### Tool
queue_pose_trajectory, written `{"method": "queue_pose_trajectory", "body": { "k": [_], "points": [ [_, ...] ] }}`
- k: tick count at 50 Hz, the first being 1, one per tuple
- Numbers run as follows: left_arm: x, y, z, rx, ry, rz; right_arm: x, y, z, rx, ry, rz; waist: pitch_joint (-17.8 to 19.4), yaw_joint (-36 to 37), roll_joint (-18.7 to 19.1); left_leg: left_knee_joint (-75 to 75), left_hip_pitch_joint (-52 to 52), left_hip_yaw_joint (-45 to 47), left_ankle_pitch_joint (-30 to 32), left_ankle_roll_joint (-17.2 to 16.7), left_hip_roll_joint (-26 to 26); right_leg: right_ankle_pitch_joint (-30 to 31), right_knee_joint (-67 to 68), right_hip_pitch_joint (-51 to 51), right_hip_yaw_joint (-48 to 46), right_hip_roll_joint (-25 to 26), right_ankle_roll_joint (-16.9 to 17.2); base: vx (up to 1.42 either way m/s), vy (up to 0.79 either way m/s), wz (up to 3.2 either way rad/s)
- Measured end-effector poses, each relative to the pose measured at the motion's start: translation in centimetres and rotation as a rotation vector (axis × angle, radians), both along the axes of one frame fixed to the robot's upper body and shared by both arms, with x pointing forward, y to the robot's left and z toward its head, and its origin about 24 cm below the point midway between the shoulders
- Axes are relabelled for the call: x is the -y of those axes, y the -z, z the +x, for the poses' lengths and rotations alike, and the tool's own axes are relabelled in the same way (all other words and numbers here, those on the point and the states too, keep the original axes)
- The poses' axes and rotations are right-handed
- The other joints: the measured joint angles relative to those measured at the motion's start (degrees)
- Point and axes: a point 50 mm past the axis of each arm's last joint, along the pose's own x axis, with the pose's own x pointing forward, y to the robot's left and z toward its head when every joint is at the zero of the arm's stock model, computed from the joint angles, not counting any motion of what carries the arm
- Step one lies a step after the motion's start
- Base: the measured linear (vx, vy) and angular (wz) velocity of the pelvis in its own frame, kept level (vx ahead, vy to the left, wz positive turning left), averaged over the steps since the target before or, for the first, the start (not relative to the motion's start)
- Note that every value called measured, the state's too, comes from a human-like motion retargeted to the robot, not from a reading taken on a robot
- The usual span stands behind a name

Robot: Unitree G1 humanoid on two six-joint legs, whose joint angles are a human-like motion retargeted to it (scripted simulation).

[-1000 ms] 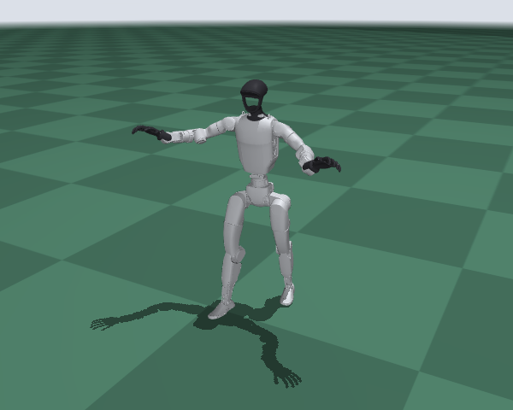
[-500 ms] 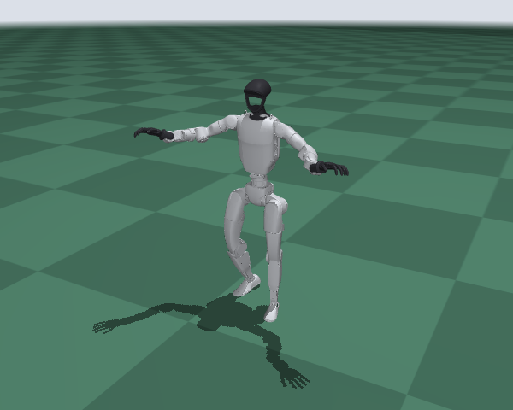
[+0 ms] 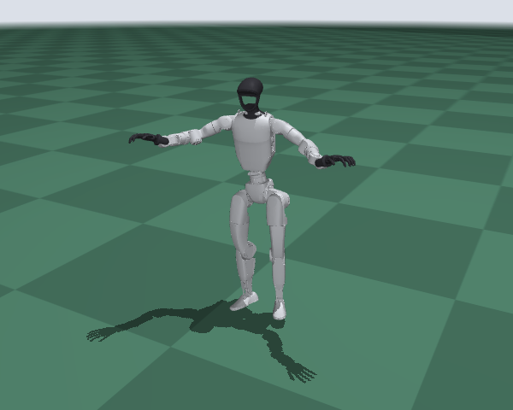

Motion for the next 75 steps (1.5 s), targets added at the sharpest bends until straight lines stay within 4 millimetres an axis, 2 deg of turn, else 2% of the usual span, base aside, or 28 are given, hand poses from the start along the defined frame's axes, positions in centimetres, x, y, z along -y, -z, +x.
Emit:
{"method": "queue_pose_trajectory", "body": {
  "k": [3, 7, 12, 15, 19, 22, 25, 28, 33, 35, 38, 42, 44, 47, 49, 50, 52, 55, 57, 58, 60, 65, 70, 75],
  "points": [
    [-0.6, 0.0, -0.6, -0.047, -0.054, -0.028, 0.3, 0.3, -0.1, -0.047, 0.019, 0.022, -0.8, 0.0, -0.8, 4.3, 3.2, -1.5, -3.9, 1.7, -1.2, 1.4, 0.4, -2.3, 0.5, -0.8, 0.0, -0.29, -0.05, 0.07],
    [-1.0, -0.4, -1.1, -0.086, -0.07, 0.022, 0.0, 0.1, -0.1, -0.015, -0.013, 0.022, -1.6, -2.3, 0.4, 11.3, 7.5, -7.9, -9.0, 0.7, -1.1, 2.7, -0.1, -2.3, -1.0, 0.1, 0.0, -0.26, -0.01, 0.25],
    [-0.6, -0.3, -0.7, -0.029, -0.046, 0.005, 0.2, -0.2, -0.5, -0.01, -0.014, 0.001, -4.3, -5.7, 3.3, 5.8, 13.9, -17.3, -6.4, -0.5, -2.3, 5.2, -0.8, -4.7, -3.8, 2.2, 0.0, -0.32, 0.05, 0.44],
    [0.4, -0.7, 0.3, 0.127, 0.04, 0.002, 0.2, -0.8, -0.8, 0.047, -0.013, -0.037, -5.0, -8.3, 5.1, -0.6, 16.9, -20.6, -5.5, -1.8, -2.1, 6.8, -0.4, -6.8, -6.1, 3.2, 0.0, -0.4, 0.1, 0.64],
    [1.9, -1.3, 1.6, 0.324, 0.159, -0.009, 0.1, -1.4, -1.0, 0.107, -0.013, -0.083, -4.5, -11.9, 6.2, -8.4, 17.8, -21.5, -5.6, -3.4, -2.2, 10.2, 0.7, -10.1, -8.7, 2.6, 0.0, -0.48, 0.13, 0.61],
    [2.0, -1.1, 1.9, 0.372, 0.112, -0.109, 0.6, -1.3, -1.1, 0.074, 0.036, -0.046, -2.6, -14.2, 6.9, -12.2, 17.6, -22.4, -3.8, -4.3, -2.2, 17.1, -6.0, -8.5, -9.2, 3.2, -1.4, -0.52, 0.15, 0.51],
    [2.2, -1.3, 2.3, 0.353, 0.137, -0.109, 0.0, -1.0, -0.5, 0.066, 0.006, -0.046, -1.4, -15.0, 6.8, -12.5, 16.2, -22.2, -2.8, -5.0, -2.1, 19.5, -5.3, -10.5, -4.1, 3.1, -1.8, -0.51, 0.1, 0.01],
    [1.8, -1.1, 2.2, 0.243, 0.119, -0.104, -0.7, -0.7, 0.2, 0.043, -0.047, -0.024, -2.0, -14.0, 7.8, -12.5, 13.4, -20.3, -1.4, -5.9, -0.7, 14.8, 2.9, -14.6, -1.5, 3.8, -4.7, -0.48, 0.08, -0.46],
    [1.0, -0.3, 1.5, 0.047, 0.015, -0.146, -0.9, -0.4, 0.5, -0.03, -0.072, 0.026, -4.4, -11.2, 9.9, -12.5, 8.9, -15.4, -0.2, -5.6, 1.8, 1.6, 30.4, -21.7, -4.7, 1.8, -11.3, -0.38, 0.06, -0.64],
    [0.9, -0.1, 1.4, 0.003, -0.006, -0.155, -0.9, -0.4, 0.5, -0.049, -0.071, 0.032, -4.9, -10.7, 9.8, -12.5, 8.1, -13.5, -0.4, -4.9, 1.8, -2.7, 38.6, -21.6, -2.9, 1.4, -11.5, -0.28, 0.02, -0.42],
    [1.1, 0.2, 1.4, -0.043, -0.012, -0.151, -1.1, -0.4, 0.6, -0.059, -0.078, 0.035, -6.0, -9.8, 9.4, -12.5, 7.5, -9.7, -1.1, -4.2, 1.6, -7.8, 43.9, -17.7, -2.1, 1.1, -11.0, -0.24, 0.01, -0.56],
    [1.6, 0.5, 1.9, -0.117, 0.006, -0.128, -1.7, -0.2, 0.9, -0.063, -0.109, 0.043, -7.6, -7.5, 8.6, -12.5, 6.5, -2.8, -1.8, -4.7, 1.1, -13.2, 42.0, -8.5, -9.4, -2.7, -11.8, -0.22, -0.01, -1.05],
    [1.9, 0.4, 2.1, -0.146, 0.012, -0.108, -2.1, -0.1, 1.1, -0.063, -0.127, 0.046, -8.1, -6.2, 8.1, -12.5, 6.1, 0.9, -1.8, -5.6, 1.0, -13.1, 37.1, -2.8, -15.7, -4.3, -11.3, -0.22, -0.05, -1.42],
    [2.7, 0.1, 2.8, -0.145, 0.054, -0.09, -2.9, -0.1, 1.3, -0.048, -0.157, 0.04, -8.0, -4.5, 7.1, -12.5, 5.7, 6.3, -1.1, -7.2, 0.8, -10.5, 24.2, 5.5, -24.2, -4.3, -7.7, -0.24, -0.11, -1.59],
    [3.4, -0.4, 3.4, -0.123, 0.101, -0.054, -3.8, -0.4, 1.5, -0.014, -0.193, 0.021, -7.0, -4.0, 6.0, -12.4, 5.9, 10.2, -0.1, -8.6, 0.5, -9.9, 16.0, 8.4, -25.2, -3.2, -4.4, -0.27, -0.17, -1.73],
    [3.9, -0.9, 3.8, -0.117, 0.144, 0.009, -4.6, -0.6, 1.7, 0.025, -0.232, 0.002, -6.4, -3.9, 5.4, -12.4, 6.3, 12.6, 0.4, -9.6, 0.3, -10.6, 14.6, 8.6, -24.2, -3.4, -3.5, -0.29, -0.2, -1.83],
    [4.2, -0.9, 4.0, -0.065, 0.135, -0.051, -4.7, -0.6, 1.8, -0.004, -0.211, -0.002, -4.9, -3.7, 4.5, -12.5, 6.0, 14.4, 1.9, -7.7, 0.4, -8.0, 4.1, 10.4, -18.0, -0.4, -0.4, -0.33, -0.23, -1.87],
    [5.1, -1.5, 4.5, -0.022, 0.161, -0.021, -5.8, -0.9, 2.1, 0.013, -0.239, -0.026, -3.0, -4.7, 3.5, -12.5, 6.2, 16.6, 2.9, -5.7, 1.4, -6.7, -0.1, 10.1, -10.8, 1.1, 0.0, -0.28, -0.23, -1.9],
    [5.9, -1.9, 4.9, 0.015, 0.187, 0.016, -6.2, -1.1, 2.2, 0.046, -0.255, -0.037, -2.0, -6.6, 3.0, -10.6, 5.5, 13.3, 1.8, -3.9, 1.9, -6.5, -0.7, 9.9, -6.8, 0.9, 0.0, -0.19, -0.13, -1.54],
    [6.3, -2.3, 5.2, 0.032, 0.212, 0.066, -6.5, -1.2, 2.2, 0.093, -0.275, -0.038, -1.5, -8.6, 2.4, -4.8, 3.5, 10.2, -0.8, -4.0, 3.0, -6.8, -0.6, 10.2, -5.7, 0.2, 0.0, -0.13, -0.08, -1.51],
    [7.1, -2.4, 5.7, 0.089, 0.231, 0.042, -6.3, -0.9, 2.2, 0.07, -0.254, -0.052, -0.8, -8.7, 2.5, -7.0, 3.9, 2.2, -0.1, -0.7, 2.8, -5.8, -0.6, 9.4, 0.1, 0.9, -0.4, -0.09, -0.07, -2.17],
    [8.6, -3.1, 6.8, 0.146, 0.287, 0.06, -5.6, 0.0, 2.2, 0.026, -0.232, -0.05, 0.3, -10.3, 2.3, -3.0, 3.3, -12.7, -1.8, 1.0, 2.7, -5.4, 0.8, 8.4, 12.8, 2.0, -1.2, 0.0, -0.04, -2.4],
    [9.2, -4.7, 7.0, 0.265, 0.359, 0.127, -5.5, 0.4, 2.1, 0.048, -0.245, -0.069, -0.1, -9.4, 2.7, -3.2, 4.6, -21.8, -3.6, 1.5, 2.6, -4.5, 0.9, 6.7, 27.7, 4.2, 0.0, 0.08, 0.05, -2.84],
    [9.5, -6.4, 6.4, 0.471, 0.47, 0.253, -6.1, 0.0, 1.8, 0.181, -0.296, -0.126, 0.4, -9.0, 4.8, -4.8, 7.2, -39.7, -4.3, -0.2, 2.9, -1.3, -2.2, 8.5, 41.4, 8.8, 0.0, 0.12, 0.08, -2.74]
  ]
}}
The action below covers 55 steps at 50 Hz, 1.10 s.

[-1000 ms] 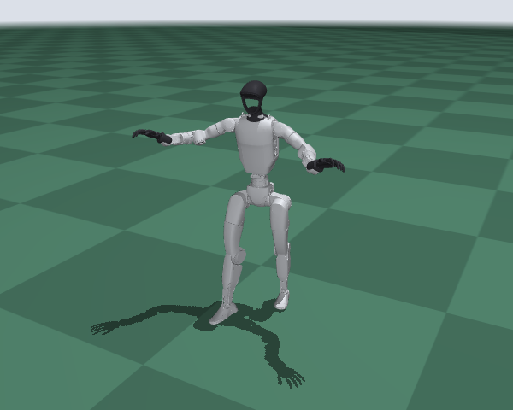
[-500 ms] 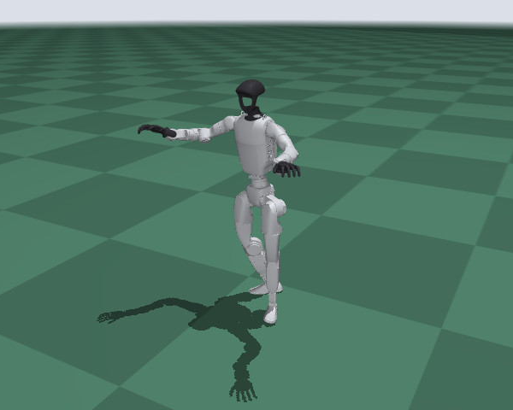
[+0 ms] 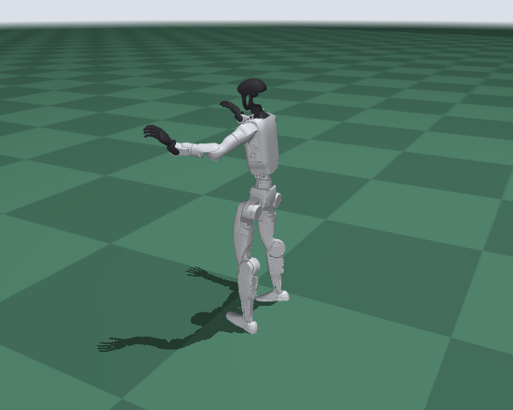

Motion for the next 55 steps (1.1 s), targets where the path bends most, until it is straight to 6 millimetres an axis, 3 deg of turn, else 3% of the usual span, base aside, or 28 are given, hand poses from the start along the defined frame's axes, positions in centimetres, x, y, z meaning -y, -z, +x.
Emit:
{"method": "queue_pose_trajectory", "body": {
  "k": [2, 5, 7, 8, 10, 12, 15, 18, 20, 22, 23, 25, 30, 35, 40, 42, 46, 48, 55],
  "points": [
    [0.5, -0.8, -0.3, 0.11, 0.073, 0.062, -0.3, -0.3, -0.3, 0.084, -0.024, -0.02, 0.7, -0.8, 0.5, 0.5, 1.0, -2.2, 0.3, -0.8, -0.4, 1.4, -1.5, 0.8, 4.3, 0.5, 0.0, 0.07, 0.19, -2.26],
    [1.7, -2.2, -1.1, 0.387, 0.222, 0.108, -0.8, -0.9, -0.9, 0.244, -0.051, -0.051, 1.0, -2.2, 0.4, 1.3, 1.9, 3.0, 0.1, -1.1, -0.3, 3.3, -3.8, 0.4, 10.0, 0.0, 0.0, 0.02, 0.28, -2.01],
    [3.2, -3.1, -1.9, 0.631, 0.401, 0.133, -1.4, -1.1, -1.6, 0.388, -0.101, -0.062, 0.9, -3.6, 0.3, 0.7, 2.4, 8.4, 0.0, -1.4, -0.3, 3.9, -4.1, -1.3, 12.4, -0.5, 0.0, -0.08, 0.37, -1.85],
    [4.4, -3.5, -2.9, 0.836, 0.572, 0.13, -2.0, -1.3, -2.1, 0.51, -0.154, -0.061, 0.8, -4.2, 0.2, 0.0, 2.7, 10.9, 0.2, -1.9, -0.2, 4.4, -4.1, -2.4, 12.4, -0.5, 0.0, -0.12, 0.38, -1.81],
    [5.3, -3.8, -3.1, 0.934, 0.698, 0.137, -2.1, -0.9, -2.7, 0.574, -0.184, -0.042, 0.2, -5.1, 0.0, -1.8, 3.2, 15.4, 1.0, -3.1, -0.3, 5.6, -4.2, -4.7, 6.8, -1.2, 0.0, -0.15, 0.36, -1.84],
    [5.1, -4.3, -2.7, 0.917, 0.655, 0.129, -1.7, -0.6, -2.9, 0.567, -0.166, -0.022, 0.0, -5.7, 0.3, -4.3, 4.0, 20.2, 2.3, -4.9, -0.2, 6.6, -3.8, -6.6, -7.7, -2.0, 0.0, -0.19, 0.36, -2.04],
    [3.5, -5.1, -1.8, 0.797, 0.475, 0.079, -1.3, -0.8, -2.5, 0.49, -0.137, -0.002, -0.9, -6.8, 1.4, -7.6, 4.3, 28.2, 4.1, -6.6, -1.5, 4.7, -0.8, -8.9, -29.3, -4.2, -0.4, -0.21, 0.45, -2.25],
    [-2.4, -3.4, 0.0, 0.006, -0.102, -0.087, 0.5, 0.7, -0.3, -0.031, -0.003, 0.061, -2.3, -7.1, 2.8, -7.7, 3.1, 36.3, 4.4, -6.7, -1.5, 1.4, 6.9, -11.2, -35.7, -3.4, -4.4, -0.19, 0.36, -2.42],
    [-4.6, -2.6, -0.9, -0.259, -0.306, -0.149, 0.7, 1.5, 0.2, -0.199, 0.015, 0.098, -3.5, -6.6, 3.3, -7.7, 2.4, 41.8, 4.5, -6.8, -1.7, -1.3, 14.2, -13.2, -36.5, -2.8, -6.6, -0.19, 0.33, -2.61],
    [-5.7, -2.4, -1.7, -0.367, -0.393, -0.168, 0.8, 1.7, 0.3, -0.259, 0.021, 0.107, -4.4, -5.5, 3.5, -7.7, 1.8, 46.0, 4.3, -6.0, -2.2, -4.5, 22.4, -15.0, -38.5, -3.6, -8.4, -0.2, 0.31, -2.75],
    [-6.2, -2.3, -2.0, -0.401, -0.422, -0.175, 0.9, 1.7, 0.3, -0.279, 0.029, 0.108, -4.8, -4.7, 3.3, -7.7, 1.5, 44.6, 3.9, -3.0, -2.7, -5.9, 26.3, -15.6, -39.7, -4.8, -9.0, -0.21, 0.29, -2.62],
    [-7.0, -1.8, -2.8, -0.456, -0.482, -0.201, 1.2, 2.0, 0.2, -0.306, 0.044, 0.122, -5.5, -4.9, 4.1, -7.7, 0.7, 54.3, 4.5, -6.9, -2.9, -7.9, 31.6, -14.6, -45.1, -6.2, -9.8, -0.23, 0.26, -2.23],
    [-8.2, -1.2, -3.9, -0.495, -0.528, -0.221, 2.9, 2.3, -1.1, -0.314, 0.112, 0.159, -4.5, -1.6, 4.2, -7.7, -0.2, 64.7, 5.2, -6.0, -3.5, -9.1, 38.1, -10.3, -46.3, -5.8, -7.5, -0.29, 0.15, -2.05],
    [-10.0, 1.9, -5.7, -0.467, -0.533, -0.366, 4.3, 3.1, -2.1, -0.352, 0.173, 0.181, -2.8, 0.1, 5.8, -7.7, -0.1, 71.6, 6.7, -5.7, -2.3, -3.6, 27.9, -0.9, -41.3, -0.2, -3.6, -0.38, 0.02, -1.59],
    [-10.5, 4.3, -6.7, -0.391, -0.492, -0.449, 5.7, 3.3, -3.0, -0.359, 0.251, 0.175, -0.3, 3.7, 4.8, -7.7, -1.9, 75.6, 10.0, -5.1, -2.5, -5.2, 9.4, 4.8, -35.5, -0.3, -3.0, -0.52, -0.09, -1.33],
    [-10.6, 5.1, -6.9, -0.402, -0.5, -0.441, 6.2, 3.5, -3.2, -0.372, 0.278, 0.172, -0.1, 5.5, 4.0, -7.7, -3.6, 70.9, 12.9, -3.9, -2.1, -4.5, 6.0, 4.1, -33.3, -1.1, -2.8, -0.56, -0.12, -1.26],
    [-10.6, 6.4, -7.3, -0.449, -0.525, -0.388, 6.8, 3.9, -3.3, -0.381, 0.309, 0.177, -0.7, 8.2, 1.9, -6.3, -7.1, 48.8, 16.7, -0.3, -1.1, -1.5, 1.9, 0.9, -29.3, -3.0, -3.1, -0.54, -0.12, -1.0],
    [-10.6, 6.9, -7.4, -0.483, -0.537, -0.36, 7.0, 4.1, -3.3, -0.38, 0.312, 0.182, -1.2, 8.3, 0.5, -2.6, -8.2, 41.4, 14.2, 1.0, -0.9, 0.5, 0.6, -0.8, -28.1, -4.3, -3.1, -0.49, -0.1, -0.49],
    [-11.4, 8.0, -8.4, -0.702, -0.666, -0.344, 7.3, 5.0, -3.3, -0.464, 0.331, 0.228, -3.3, 4.7, -4.2, 19.4, -5.1, 39.5, -0.1, 4.8, -1.3, 5.2, -0.6, -5.8, -26.0, -9.4, -1.8, -0.42, -0.06, -0.1]
  ]
}}
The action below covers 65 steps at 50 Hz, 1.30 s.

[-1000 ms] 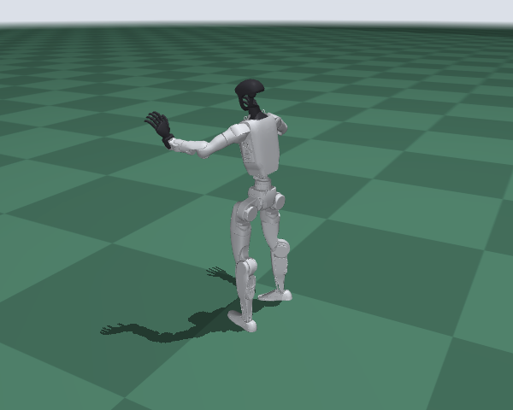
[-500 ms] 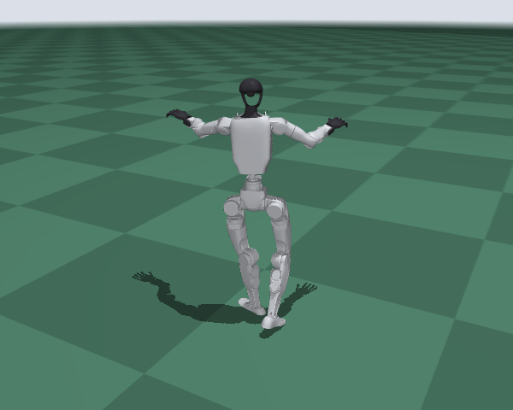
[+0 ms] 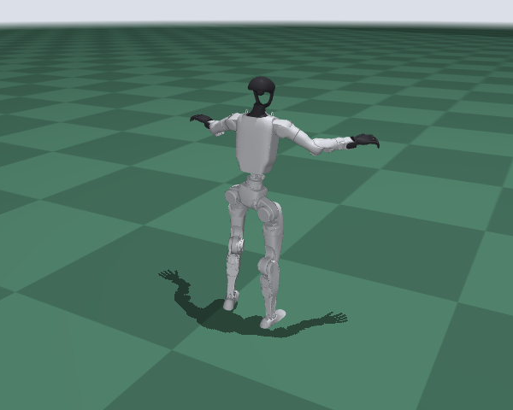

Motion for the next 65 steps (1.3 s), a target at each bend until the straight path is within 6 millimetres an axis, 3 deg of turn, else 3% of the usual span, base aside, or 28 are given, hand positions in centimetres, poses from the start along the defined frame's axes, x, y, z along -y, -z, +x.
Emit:
{"method": "queue_pose_trajectory", "body": {
  "k": [5, 8, 15, 20, 23, 27, 35, 41, 45, 50, 56, 59, 65],
  "points": [
    [0.1, 0.2, 0.2, -0.018, -0.005, -0.014, 0.6, 0.1, -0.7, 0.018, 0.018, 0.025, -1.8, -3.3, 1.5, 8.6, 5.9, -9.2, -4.7, -1.3, -0.1, 2.0, -1.1, -1.6, -0.4, 1.0, 0.5, -0.39, 0.04, 0.05],
    [0.6, 0.0, 0.8, 0.056, 0.036, -0.001, 0.9, 0.0, -1.2, 0.057, 0.029, 0.02, -2.5, -5.3, 3.3, 3.2, 11.7, -13.5, -3.7, -2.9, -0.5, 2.7, -2.1, -3.0, -2.2, 2.2, 0.8, -0.44, 0.1, 0.22],
    [3.7, -2.4, 3.7, 0.576, 0.286, 0.093, 0.8, -1.0, -1.4, 0.241, 0.034, -0.087, -2.5, -9.0, 6.2, -20.5, 17.5, -17.5, -3.4, -8.6, -0.8, 4.2, -3.9, -10.2, -4.9, 5.2, 1.8, -0.56, 0.13, 0.28],
    [4.5, -4.1, 4.6, 0.579, 0.35, 0.149, 0.1, 0.7, -0.4, 0.222, 0.02, -0.048, -1.5, -10.2, 5.8, -26.8, 15.3, -15.5, 0.2, -11.2, 0.4, -1.7, -3.9, -14.0, -8.1, 6.7, 0.5, -0.56, 0.06, 0.02],
    [4.5, -4.7, 4.8, 0.507, 0.378, 0.165, -0.6, 1.7, 0.5, 0.188, -0.01, -0.008, -1.1, -9.1, 5.0, -27.1, 13.5, -13.7, 1.7, -12.3, 1.1, -0.2, -3.9, -14.0, -11.5, 7.1, 0.4, -0.49, 0.02, -0.47],
    [4.8, -5.5, 4.9, 0.514, 0.425, 0.21, -1.4, 1.6, 1.2, 0.221, -0.047, -0.007, -1.2, -7.6, 4.3, -27.1, 11.1, -11.7, 3.4, -13.2, 1.7, 1.1, -3.7, -11.5, -12.4, 7.0, -0.4, -0.43, 0.0, -0.42],
    [3.9, -5.5, 3.8, 0.494, 0.374, 0.254, -1.5, 0.2, 1.2, 0.302, -0.084, -0.016, -3.3, -3.9, 6.2, -27.1, 6.1, -9.5, 6.9, -13.6, 4.8, -6.6, 12.0, -6.8, -13.8, 5.9, -5.3, -0.36, -0.04, -0.29],
    [3.0, -5.1, 2.9, 0.39, 0.342, 0.278, -1.4, -0.1, 1.1, 0.283, -0.104, -0.025, -5.2, 0.1, 6.1, -27.1, 3.3, -8.0, 9.1, -13.0, 6.0, -12.7, 25.2, -2.6, -5.7, 6.9, -4.0, -0.32, -0.13, -0.25],
    [3.0, -5.1, 2.6, 0.446, 0.367, 0.285, -1.6, -0.7, 1.2, 0.313, -0.112, -0.053, -4.8, 2.6, 5.4, -27.1, 2.0, -7.1, 10.8, -12.8, 6.2, -9.7, 23.5, 3.7, -0.5, 8.7, -2.2, -0.37, -0.21, -0.13],
    [3.6, -5.4, 2.6, 0.645, 0.423, 0.27, -1.9, -2.6, 1.3, 0.405, -0.111, -0.126, -1.4, 5.5, 4.4, -27.1, -0.2, -6.2, 12.5, -12.9, 5.7, -12.0, 8.9, 10.7, -0.2, 8.1, -3.3, -0.48, -0.27, -0.05],
    [4.5, -4.6, 3.2, 0.753, 0.472, 0.215, -1.7, -4.8, 1.0, 0.469, -0.094, -0.201, 2.3, 6.2, 4.1, -27.1, -5.1, -4.6, 8.7, -10.2, 5.1, -8.5, -0.1, 9.2, -2.9, 7.6, -1.7, -0.57, -0.24, 0.32],
    [4.4, -3.5, 3.6, 0.688, 0.44, 0.165, -1.3, -4.9, 1.0, 0.435, -0.07, -0.191, 3.3, 4.7, 4.1, -27.1, -5.7, -1.0, 8.2, -9.3, 4.5, -5.3, -2.1, 7.4, -5.1, 7.7, -0.4, -0.54, -0.19, 0.73],
    [3.0, -1.6, 3.2, 0.365, 0.242, 0.065, -0.5, -3.5, 1.1, 0.239, -0.012, -0.095, 2.7, 2.5, 2.6, -25.8, -1.5, -1.7, 9.4, -5.1, 0.8, -1.2, -2.0, 1.5, -8.0, 6.1, 1.4, -0.47, -0.12, 0.54]
  ]
}}
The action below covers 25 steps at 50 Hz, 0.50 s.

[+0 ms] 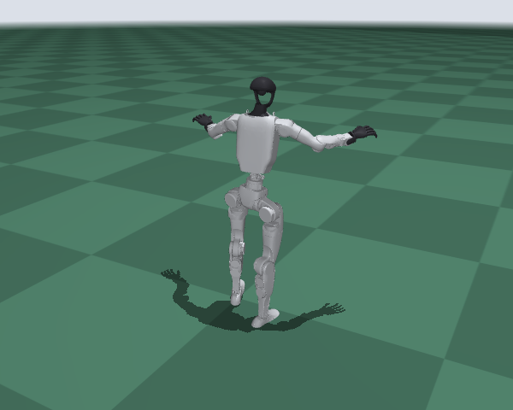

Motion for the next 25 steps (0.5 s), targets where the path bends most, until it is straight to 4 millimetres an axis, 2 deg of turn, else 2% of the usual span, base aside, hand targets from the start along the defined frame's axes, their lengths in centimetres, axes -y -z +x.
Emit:
{"method": "queue_pose_trajectory", "body": {
  "k": [4, 8, 10, 13, 15, 20, 22, 25],
  "points": [
    [-0.7, 0.4, -0.7, -0.138, -0.098, -0.04, 0.5, 0.8, -0.3, -0.093, 0.032, 0.054, -0.6, -0.5, -1.9, 9.6, 3.5, -2.4, -6.5, 2.2, -2.2, 2.0, 0.4, -2.9, -0.3, -2.2, 0.5, -0.39, -0.07, 0.2],
    [-1.3, 0.4, -1.4, -0.231, -0.154, -0.055, 0.8, 1.3, -0.7, -0.14, 0.042, 0.088, -1.6, -1.8, -2.5, 19.6, 7.9, -6.0, -12.7, 2.5, -3.7, 4.0, -0.1, -4.3, -0.6, -3.3, 0.5, -0.36, -0.02, 0.18],
    [-1.5, 0.4, -1.6, -0.272, -0.175, -0.056, 0.9, 1.4, -0.8, -0.151, 0.038, 0.099, -2.3, -3.0, -2.1, 23.4, 10.1, -8.9, -14.4, 2.2, -4.3, 5.0, -0.6, -4.8, -1.3, -3.3, 0.5, -0.37, 0.03, 0.3],
    [-1.6, 0.3, -1.8, -0.296, -0.186, -0.049, 0.9, 1.4, -0.9, -0.151, 0.029, 0.1, -3.6, -5.0, -0.8, 24.6, 13.8, -14.1, -13.5, 1.2, -5.1, 6.5, -1.3, -6.0, -2.7, -2.5, 0.4, -0.4, 0.07, 0.36],
    [-1.5, 0.2, -1.6, -0.271, -0.172, -0.046, 0.9, 1.1, -1.0, -0.135, 0.026, 0.089, -4.3, -6.2, 0.4, 21.9, 16.6, -17.6, -11.9, 0.5, -5.5, 7.6, -1.7, -7.2, -3.6, -1.7, 0.4, -0.45, 0.1, 0.34],
    [0.3, -0.7, 0.1, 0.075, -0.016, -0.047, 0.7, -0.6, -1.3, 0.008, 0.029, 0.001, -5.2, -8.6, 3.3, 8.6, 20.1, -21.9, -12.7, -2.2, -4.4, 9.4, -1.9, -12.5, -5.5, 1.0, 0.5, -0.54, 0.09, 0.27],
    [0.7, -1.0, 0.5, 0.154, 0.019, -0.046, 0.6, -0.8, -1.2, 0.037, 0.029, -0.016, -5.1, -9.6, 3.6, 5.1, 19.7, -21.3, -13.1, -3.3, -4.1, 7.9, -1.9, -14.5, -6.0, 1.4, 0.5, -0.59, 0.08, 0.23],
    [0.7, -1.5, 0.6, 0.168, 0.026, -0.031, 0.3, -0.5, -0.8, 0.046, 0.021, -0.017, -4.2, -10.6, 3.7, 1.4, 18.8, -20.2, -11.6, -4.0, -4.0, 3.3, -1.9, -16.3, -6.9, 1.4, 0.4, -0.57, 0.08, 0.07]
  ]
}}
